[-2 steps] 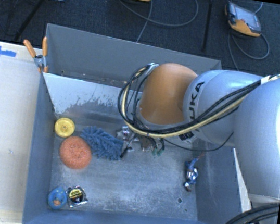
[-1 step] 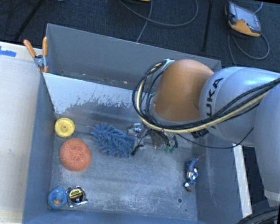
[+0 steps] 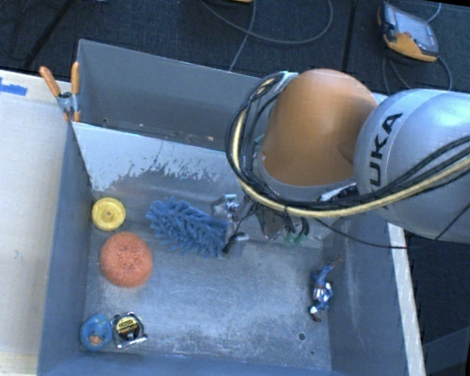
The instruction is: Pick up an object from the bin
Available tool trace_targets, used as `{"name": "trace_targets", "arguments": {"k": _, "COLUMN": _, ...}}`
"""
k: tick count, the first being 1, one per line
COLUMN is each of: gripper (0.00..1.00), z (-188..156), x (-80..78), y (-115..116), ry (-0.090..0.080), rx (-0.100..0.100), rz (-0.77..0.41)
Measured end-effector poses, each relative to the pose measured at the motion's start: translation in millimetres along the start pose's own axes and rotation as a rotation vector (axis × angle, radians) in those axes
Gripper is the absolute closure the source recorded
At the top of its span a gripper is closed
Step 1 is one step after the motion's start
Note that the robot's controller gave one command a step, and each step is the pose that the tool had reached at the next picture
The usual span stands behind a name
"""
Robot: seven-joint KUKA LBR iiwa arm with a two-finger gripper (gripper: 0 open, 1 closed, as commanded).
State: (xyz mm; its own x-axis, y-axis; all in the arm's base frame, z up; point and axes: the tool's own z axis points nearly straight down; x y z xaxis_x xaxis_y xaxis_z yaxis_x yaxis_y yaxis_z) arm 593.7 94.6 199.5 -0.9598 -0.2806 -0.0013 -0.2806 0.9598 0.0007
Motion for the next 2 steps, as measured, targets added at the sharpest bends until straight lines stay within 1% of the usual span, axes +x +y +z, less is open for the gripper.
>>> {"name": "trace_targets", "arguments": {"k": 1, "gripper": 1.0, "z": 0, "x": 0.0, "y": 0, "ry": 0.0, "rx": 0.0, "rz": 0.0}}
{"name": "trace_targets", "arguments": {"k": 2, "gripper": 1.0, "z": -51, "x": 10.4, "y": -8, "ry": 0.006, "rx": 0.0, "rz": -0.003}}
